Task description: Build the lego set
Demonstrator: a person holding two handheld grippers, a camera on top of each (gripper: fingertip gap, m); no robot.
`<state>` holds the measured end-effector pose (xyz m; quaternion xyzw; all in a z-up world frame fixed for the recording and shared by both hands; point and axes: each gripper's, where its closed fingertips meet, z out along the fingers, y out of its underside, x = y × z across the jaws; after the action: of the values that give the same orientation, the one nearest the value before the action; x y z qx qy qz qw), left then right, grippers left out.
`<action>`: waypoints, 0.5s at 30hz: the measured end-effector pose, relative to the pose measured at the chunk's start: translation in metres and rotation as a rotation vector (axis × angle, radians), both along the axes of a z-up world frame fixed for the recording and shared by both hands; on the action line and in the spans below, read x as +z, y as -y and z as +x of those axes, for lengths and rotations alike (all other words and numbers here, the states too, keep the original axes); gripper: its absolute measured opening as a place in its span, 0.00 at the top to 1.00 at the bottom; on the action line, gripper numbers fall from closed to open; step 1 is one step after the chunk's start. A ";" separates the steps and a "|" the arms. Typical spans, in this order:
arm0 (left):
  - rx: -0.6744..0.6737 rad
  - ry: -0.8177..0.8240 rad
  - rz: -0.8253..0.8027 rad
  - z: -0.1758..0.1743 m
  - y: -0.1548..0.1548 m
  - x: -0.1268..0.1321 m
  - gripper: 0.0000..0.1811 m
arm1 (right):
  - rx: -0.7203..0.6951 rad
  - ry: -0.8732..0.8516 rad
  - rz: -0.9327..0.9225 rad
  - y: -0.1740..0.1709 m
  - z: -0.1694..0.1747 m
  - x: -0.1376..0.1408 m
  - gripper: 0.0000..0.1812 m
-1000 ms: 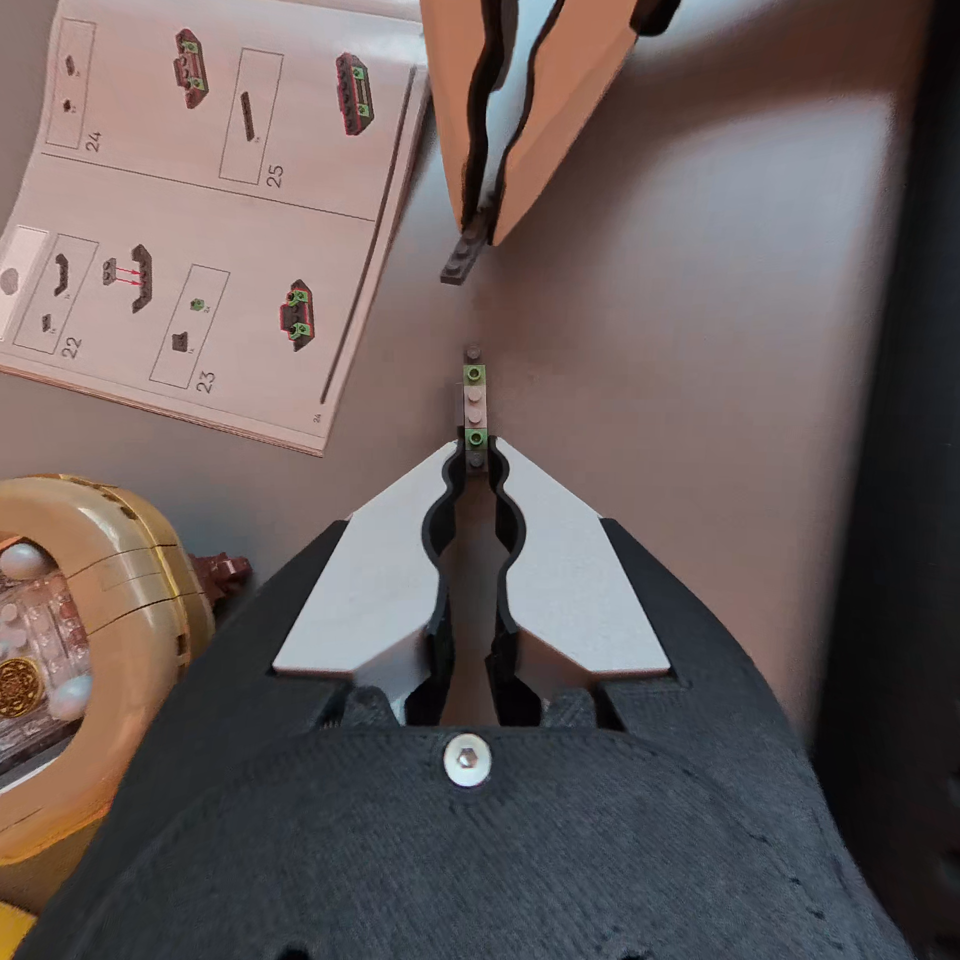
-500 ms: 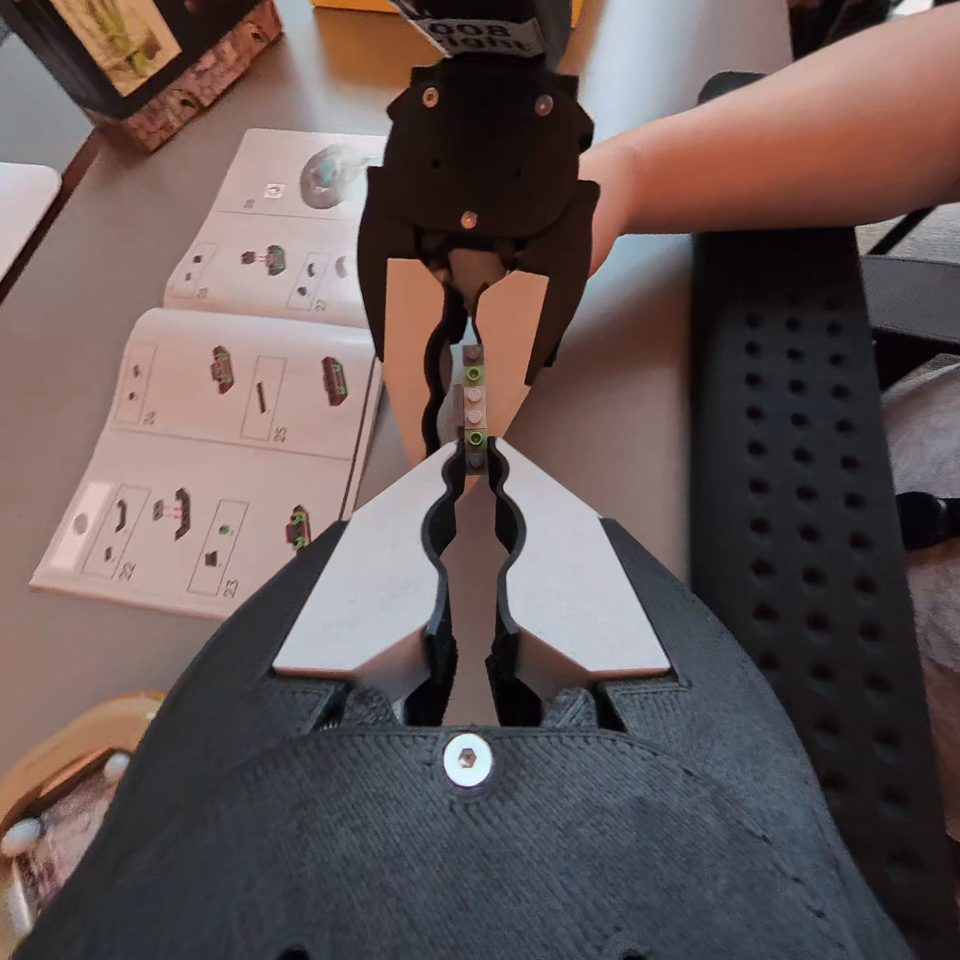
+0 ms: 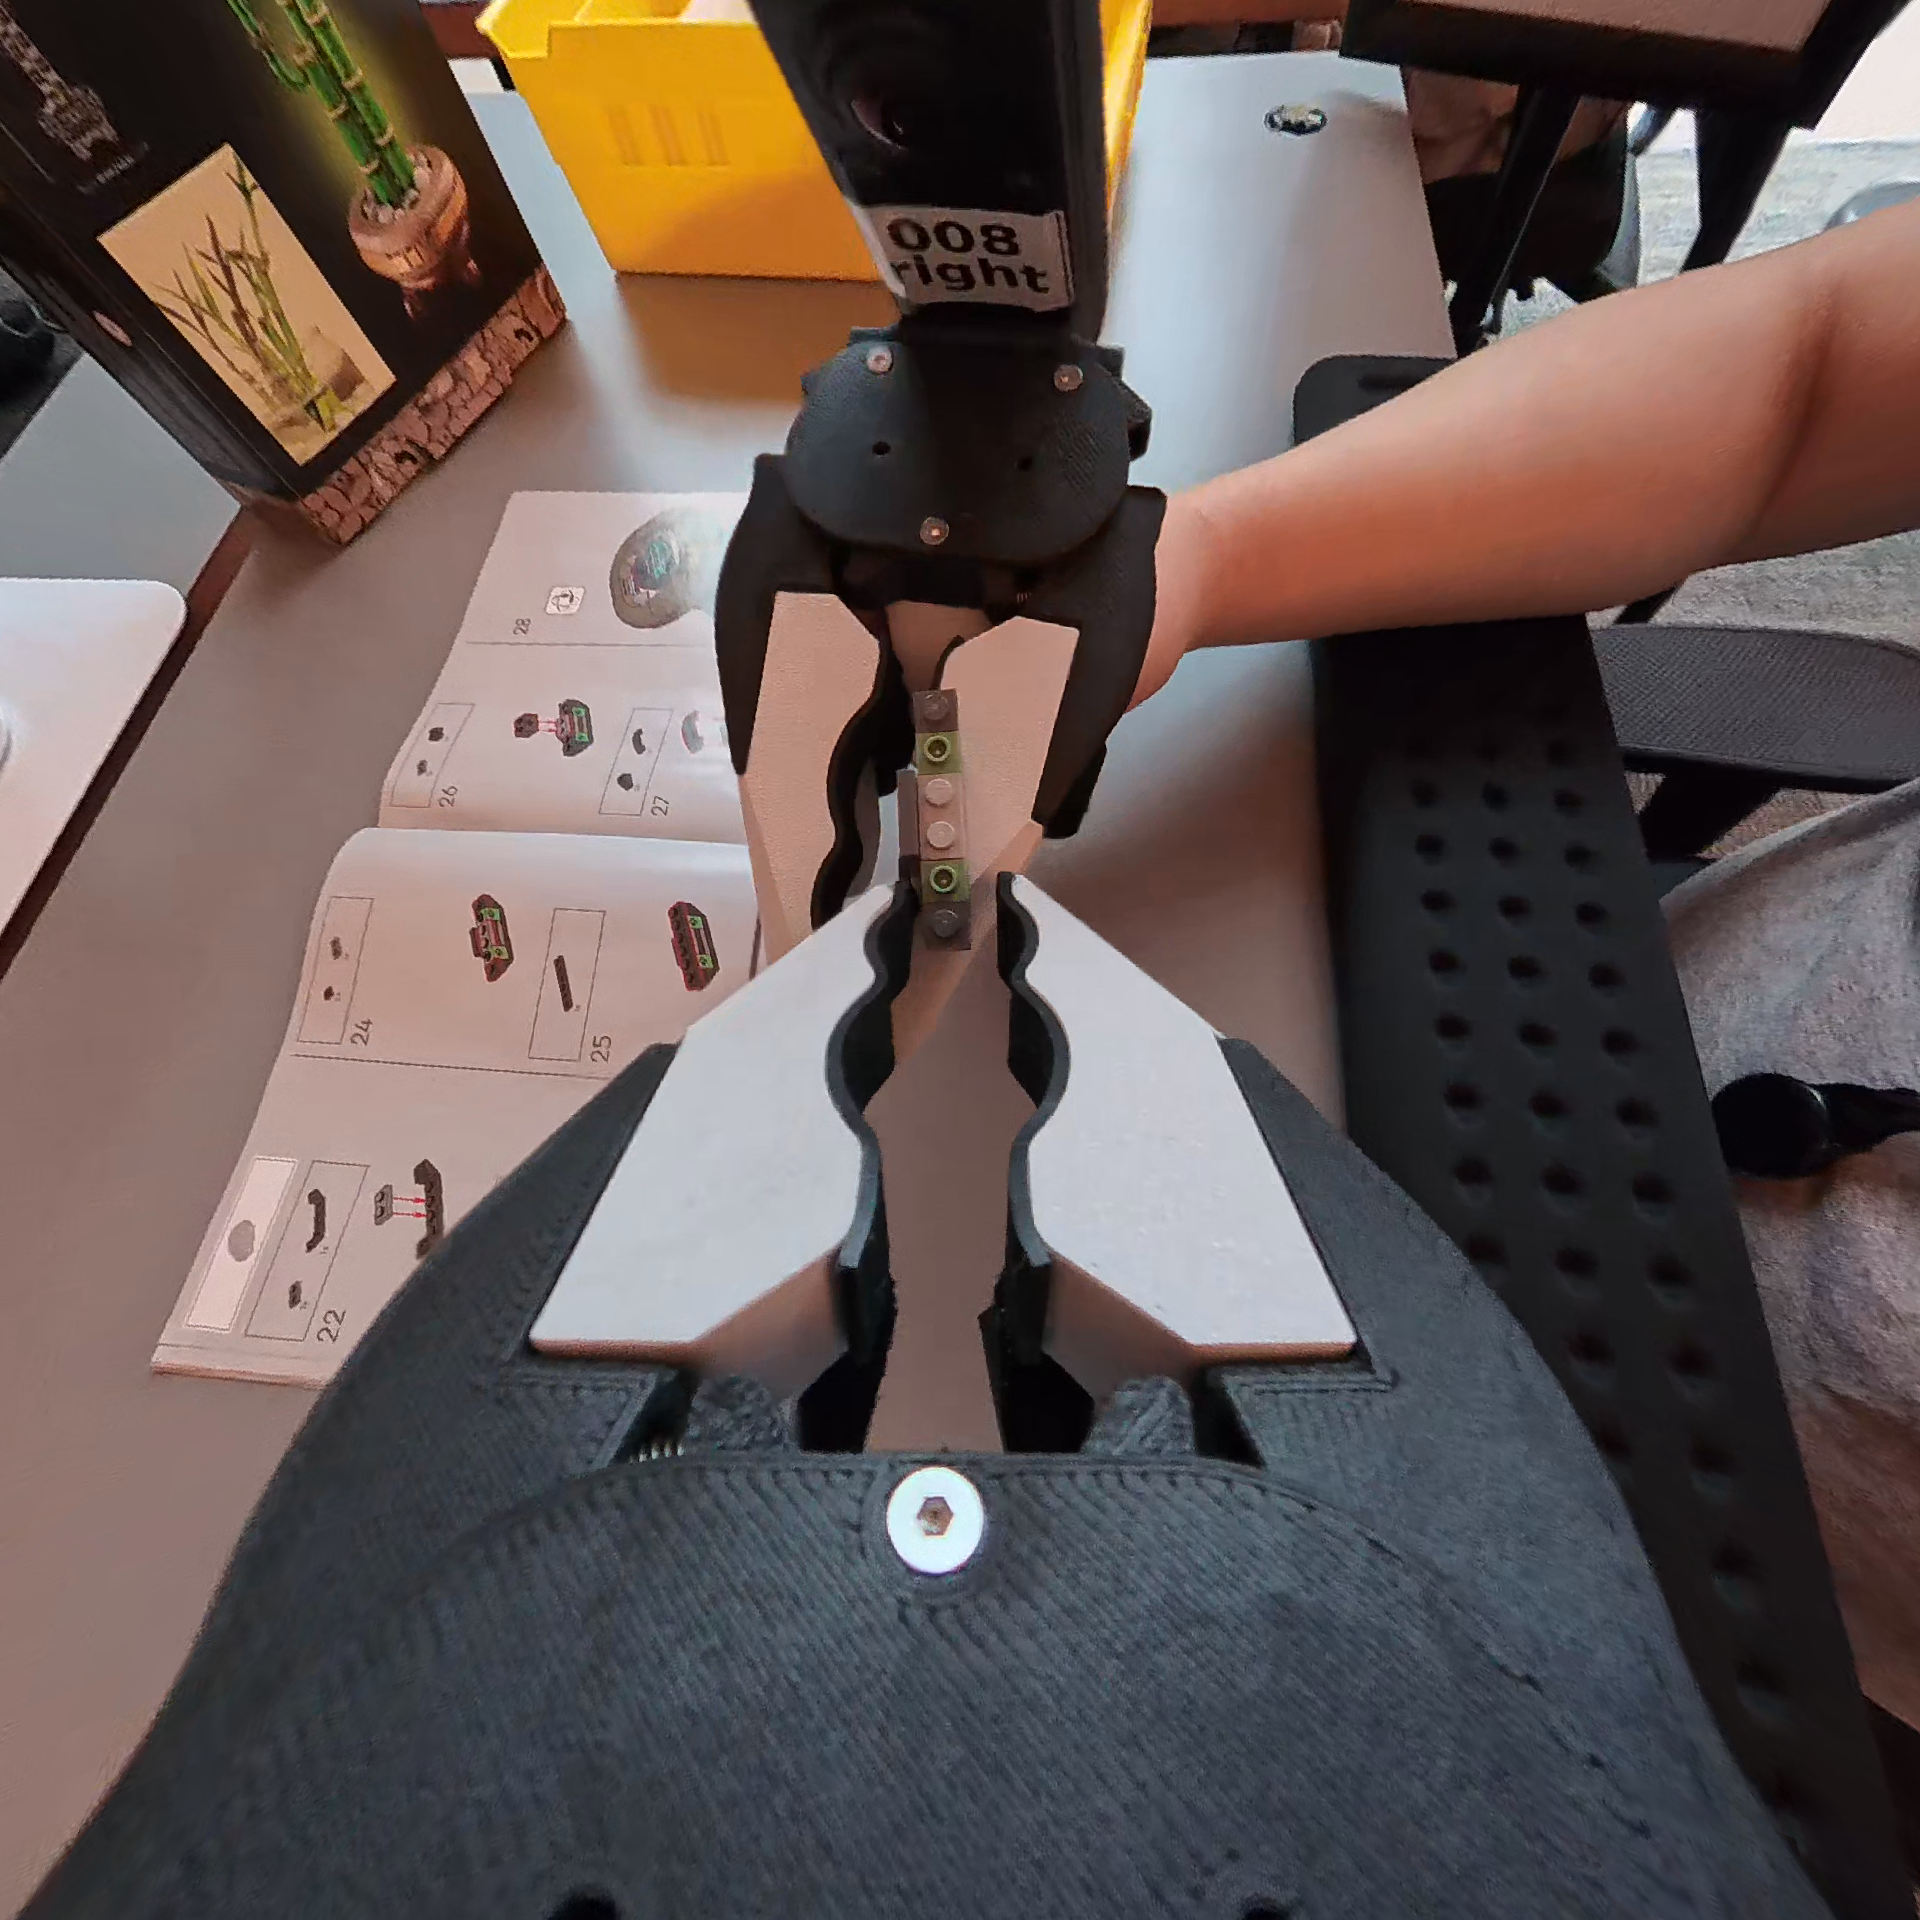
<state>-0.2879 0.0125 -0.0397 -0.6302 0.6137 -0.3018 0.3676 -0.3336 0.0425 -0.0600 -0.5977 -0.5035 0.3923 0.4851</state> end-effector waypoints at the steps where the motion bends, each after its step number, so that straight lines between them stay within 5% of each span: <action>1: 0.009 0.025 0.005 0.001 -0.001 0.002 0.92 | -0.016 -0.010 0.012 -0.002 0.001 0.003 0.97; 15: 0.160 0.413 0.058 0.008 -0.011 0.025 0.91 | -0.099 -0.121 0.021 -0.010 0.007 0.026 0.96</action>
<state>-0.2799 0.0231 -0.0143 -0.5906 0.4820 -0.3765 0.5263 -0.3262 0.0521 -0.0336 -0.5919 -0.4471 0.3979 0.5398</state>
